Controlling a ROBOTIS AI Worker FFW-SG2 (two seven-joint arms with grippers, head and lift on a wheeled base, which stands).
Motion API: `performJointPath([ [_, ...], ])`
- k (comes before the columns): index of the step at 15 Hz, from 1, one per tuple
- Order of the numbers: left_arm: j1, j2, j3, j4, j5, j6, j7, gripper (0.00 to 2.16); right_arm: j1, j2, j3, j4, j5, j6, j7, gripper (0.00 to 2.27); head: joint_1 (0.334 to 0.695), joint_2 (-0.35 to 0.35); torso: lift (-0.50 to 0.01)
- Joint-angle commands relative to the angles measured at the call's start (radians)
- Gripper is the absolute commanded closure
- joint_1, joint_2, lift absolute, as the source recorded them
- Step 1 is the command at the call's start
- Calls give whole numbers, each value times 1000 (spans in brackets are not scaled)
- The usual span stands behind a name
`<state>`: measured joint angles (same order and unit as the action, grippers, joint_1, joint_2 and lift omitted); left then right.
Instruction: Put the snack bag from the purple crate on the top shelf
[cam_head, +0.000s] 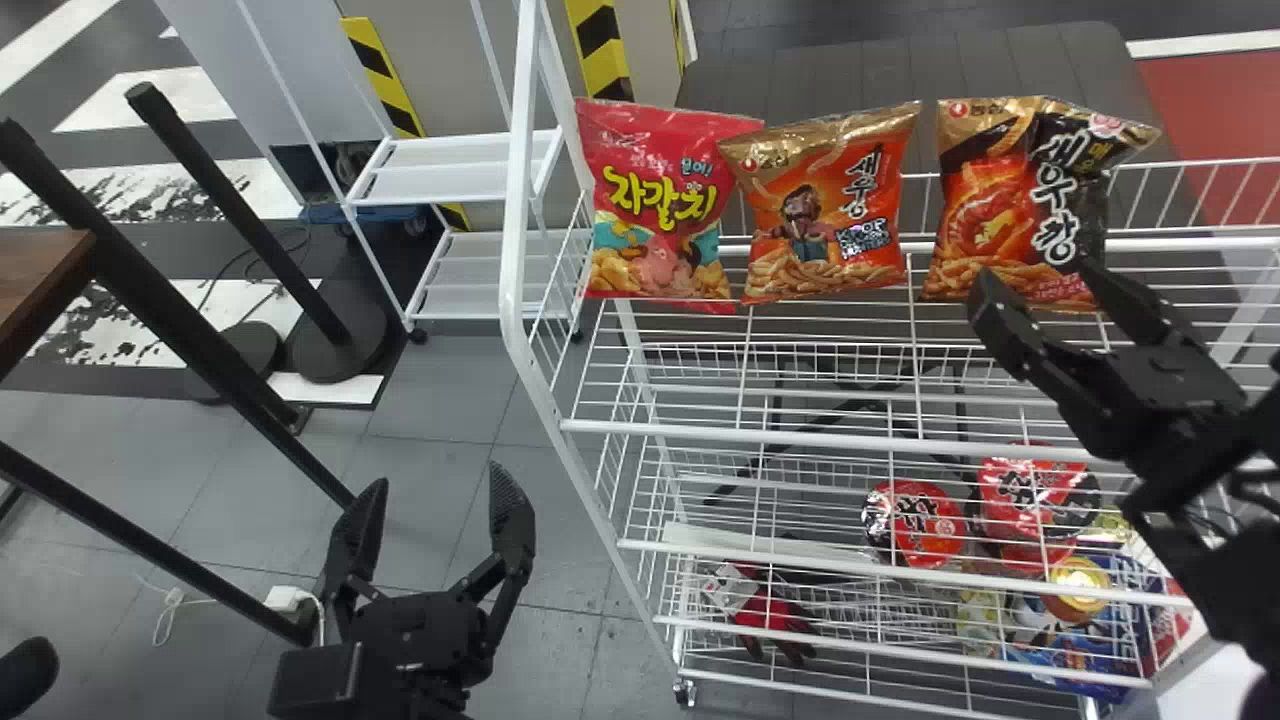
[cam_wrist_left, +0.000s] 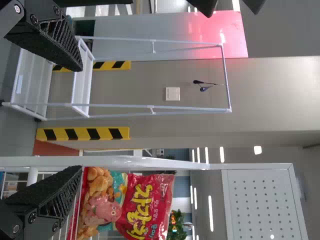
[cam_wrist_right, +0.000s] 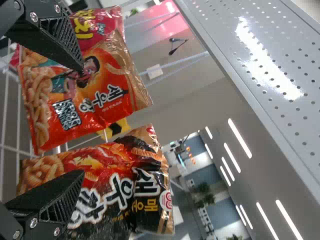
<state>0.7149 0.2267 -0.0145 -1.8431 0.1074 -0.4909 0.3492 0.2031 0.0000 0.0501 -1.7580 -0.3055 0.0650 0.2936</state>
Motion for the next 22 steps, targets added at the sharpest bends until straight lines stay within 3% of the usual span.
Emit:
performJointPath([
  [1,0,0,-2,-8,0,2,-1,124,122,-6,-7,-115,92,-63,-51,80,695,246,0],
  [4,0,-1,-5,-10,-2,2,-1,124,234,-17,-92,-150,141,-148,-60,80,695,206,0],
  [6,0,0,-10,-13,-2,9,-6,124,312,-5,-134,-156,161,-204,-44,80,695,174,0],
  [9,3,-4,-21,-41,-23,91,-47,124,395,1,-133,-159,192,-280,-47,87,695,119,0],
  [11,3,-3,-31,-41,-28,113,-48,124,426,1,-81,-173,220,-296,-106,87,695,107,0],
  [13,4,-1,-36,-54,-35,122,-48,130,444,1,-7,-176,295,-354,-205,87,695,109,0],
  [17,34,3,-39,-91,-57,128,-50,130,447,-15,10,-175,309,-336,-209,90,695,161,0],
  [22,43,3,-41,-102,-60,125,-42,130,460,-20,10,-186,309,-320,-198,90,695,163,0],
])
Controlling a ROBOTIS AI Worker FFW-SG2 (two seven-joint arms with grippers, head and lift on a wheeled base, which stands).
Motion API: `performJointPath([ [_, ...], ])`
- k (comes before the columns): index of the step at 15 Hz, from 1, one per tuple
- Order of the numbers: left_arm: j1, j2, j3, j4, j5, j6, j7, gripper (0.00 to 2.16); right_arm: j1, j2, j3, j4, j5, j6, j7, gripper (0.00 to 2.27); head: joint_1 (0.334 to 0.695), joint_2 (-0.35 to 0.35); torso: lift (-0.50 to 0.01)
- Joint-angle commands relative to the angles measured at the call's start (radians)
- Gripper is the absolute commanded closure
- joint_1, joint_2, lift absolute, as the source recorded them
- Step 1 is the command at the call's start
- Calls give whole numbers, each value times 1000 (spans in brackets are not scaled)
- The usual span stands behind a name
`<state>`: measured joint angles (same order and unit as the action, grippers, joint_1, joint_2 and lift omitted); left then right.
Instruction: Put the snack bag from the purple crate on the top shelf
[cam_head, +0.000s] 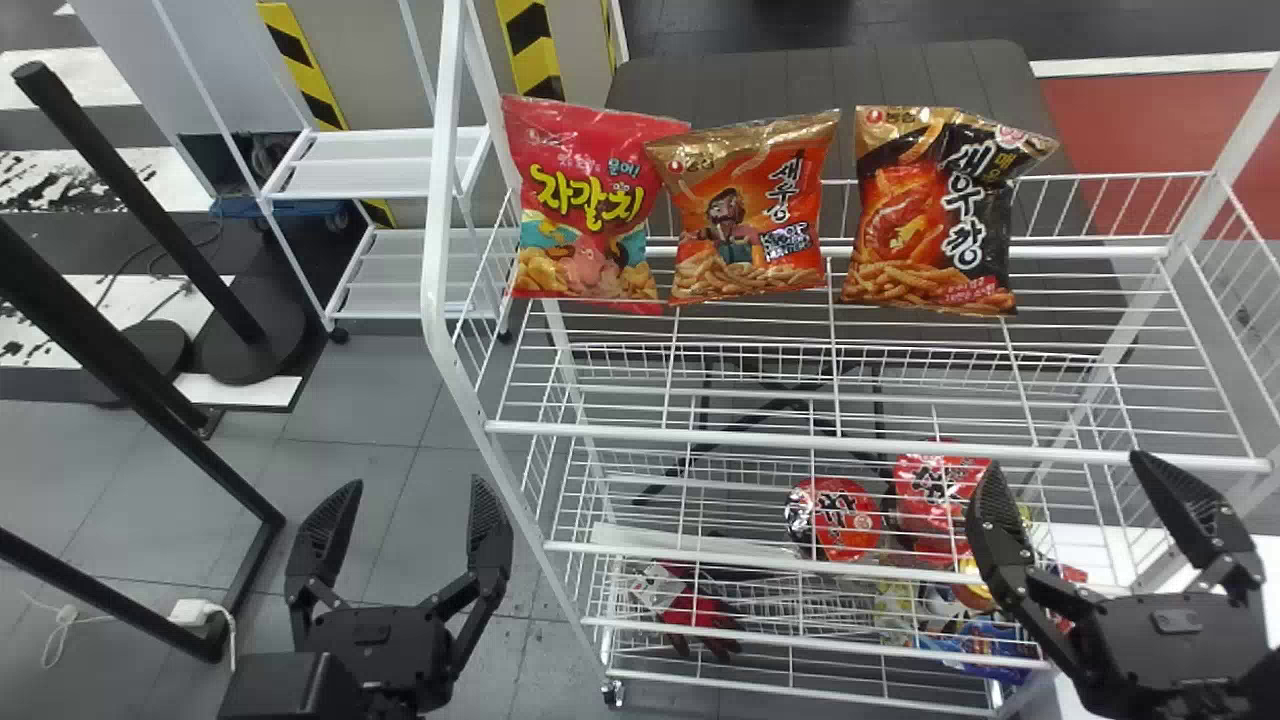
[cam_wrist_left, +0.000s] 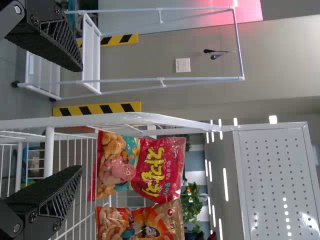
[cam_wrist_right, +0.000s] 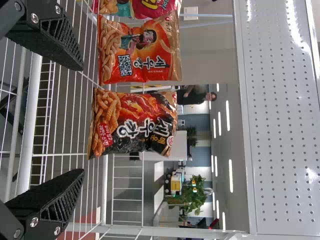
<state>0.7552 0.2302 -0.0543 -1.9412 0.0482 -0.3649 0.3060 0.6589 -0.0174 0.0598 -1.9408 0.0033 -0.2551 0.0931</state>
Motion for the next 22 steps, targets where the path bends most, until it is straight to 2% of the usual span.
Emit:
performJointPath([
  [1,7,0,-1,-9,-1,-1,-2,130,8,-4,0,-7,0,0,5,90,695,164,0],
  [11,13,-5,-12,-21,5,5,-7,130,31,-18,2,-27,-49,3,24,87,695,156,0],
  [13,13,-6,-18,-21,2,5,-5,130,34,-32,3,-27,-80,12,25,53,695,155,0],
  [22,13,-12,-25,-24,-2,15,1,130,34,-42,17,-27,-82,61,22,43,695,147,0],
])
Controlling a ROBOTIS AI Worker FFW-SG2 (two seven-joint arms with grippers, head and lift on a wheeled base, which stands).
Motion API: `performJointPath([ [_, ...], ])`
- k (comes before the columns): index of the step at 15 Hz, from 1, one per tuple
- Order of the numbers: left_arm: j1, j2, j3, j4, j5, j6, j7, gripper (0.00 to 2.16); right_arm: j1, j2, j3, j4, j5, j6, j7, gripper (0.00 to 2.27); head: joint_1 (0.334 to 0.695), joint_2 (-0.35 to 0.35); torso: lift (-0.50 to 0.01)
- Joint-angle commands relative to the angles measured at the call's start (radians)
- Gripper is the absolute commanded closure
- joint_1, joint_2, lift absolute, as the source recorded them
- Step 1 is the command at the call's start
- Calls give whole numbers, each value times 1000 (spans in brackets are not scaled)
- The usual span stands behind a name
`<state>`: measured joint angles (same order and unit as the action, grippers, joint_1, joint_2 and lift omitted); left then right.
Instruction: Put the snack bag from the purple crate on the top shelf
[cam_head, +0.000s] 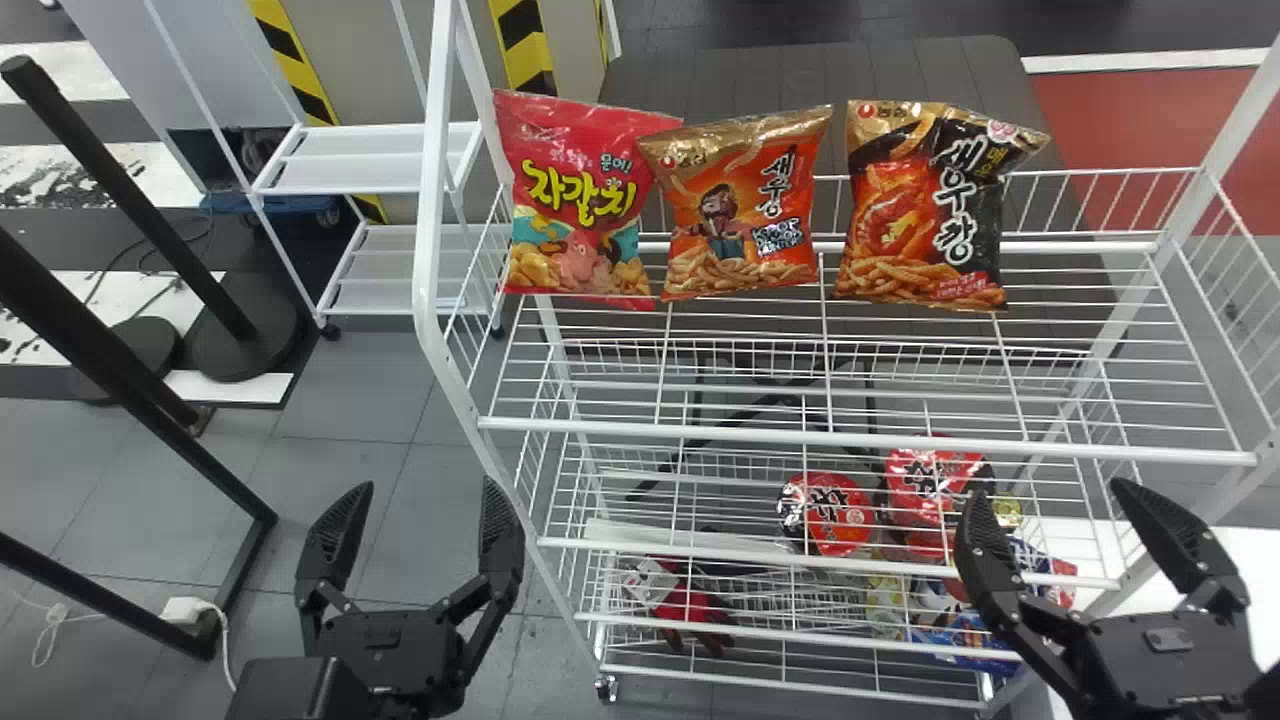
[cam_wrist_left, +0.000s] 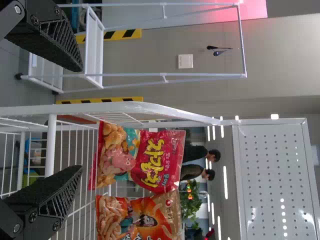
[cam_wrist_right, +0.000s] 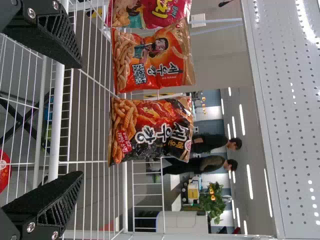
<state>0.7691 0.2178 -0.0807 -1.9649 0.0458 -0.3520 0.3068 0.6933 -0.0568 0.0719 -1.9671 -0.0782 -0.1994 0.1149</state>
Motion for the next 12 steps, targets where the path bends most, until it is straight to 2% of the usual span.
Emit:
performJointPath([
  [1,-1,0,4,0,0,2,2,130,0,-3,8,-3,0,27,-1,39,695,149,0],
  [12,-7,0,7,1,3,2,0,130,-8,-3,8,-13,3,70,-1,39,695,164,0],
])
